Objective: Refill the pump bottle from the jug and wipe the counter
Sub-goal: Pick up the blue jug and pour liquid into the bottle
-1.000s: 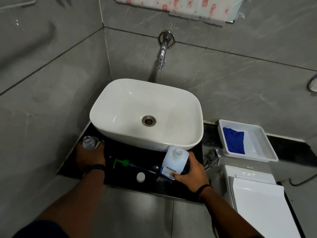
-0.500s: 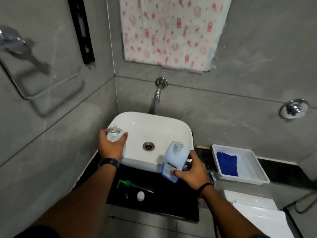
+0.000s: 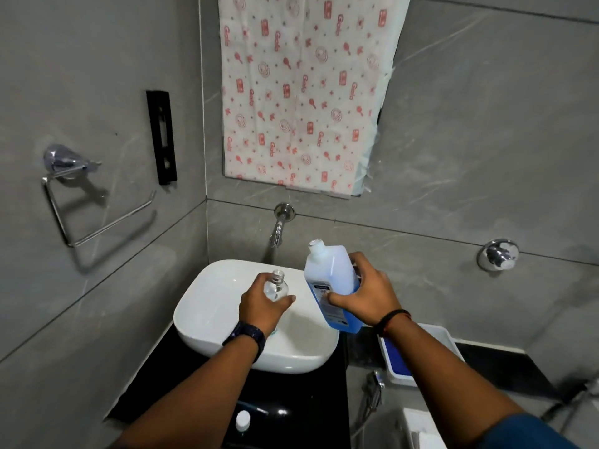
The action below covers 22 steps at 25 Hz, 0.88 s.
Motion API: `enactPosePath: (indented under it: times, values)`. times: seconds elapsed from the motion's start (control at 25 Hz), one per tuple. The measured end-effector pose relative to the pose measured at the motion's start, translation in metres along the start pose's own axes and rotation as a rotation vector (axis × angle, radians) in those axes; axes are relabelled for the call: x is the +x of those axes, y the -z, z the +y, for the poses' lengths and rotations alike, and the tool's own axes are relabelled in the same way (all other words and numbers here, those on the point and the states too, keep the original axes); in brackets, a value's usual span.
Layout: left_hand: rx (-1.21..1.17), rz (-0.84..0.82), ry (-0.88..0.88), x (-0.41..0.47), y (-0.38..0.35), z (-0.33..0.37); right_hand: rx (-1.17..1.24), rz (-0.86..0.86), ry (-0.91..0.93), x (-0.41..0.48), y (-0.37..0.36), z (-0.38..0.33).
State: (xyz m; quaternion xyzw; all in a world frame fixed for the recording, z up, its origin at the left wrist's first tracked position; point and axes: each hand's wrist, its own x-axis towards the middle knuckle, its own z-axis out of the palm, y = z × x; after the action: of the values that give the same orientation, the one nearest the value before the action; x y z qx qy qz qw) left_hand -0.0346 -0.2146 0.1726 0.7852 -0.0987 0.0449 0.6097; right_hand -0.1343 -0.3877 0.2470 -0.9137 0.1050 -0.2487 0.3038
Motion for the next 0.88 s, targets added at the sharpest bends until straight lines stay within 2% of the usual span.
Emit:
enactPosePath:
  times: [0.24, 0.56, 0.88]
  values:
    - [-0.079, -0.082, -0.027, 0.008, -0.001, 0.028, -0.303, -0.116, 0.092, 0.013, 0.016, -0.015]
    - [-0.036, -0.087, -0.091, 0.004, 0.012, 0.051, -0.446, -0.165, 0.183, 0.026, 0.032, -0.040]
    - [-0.138, -0.074, -0.098, 0.000, 0.016, 0.062, -0.544, -0.175, 0.226, 0.031, 0.048, -0.056]
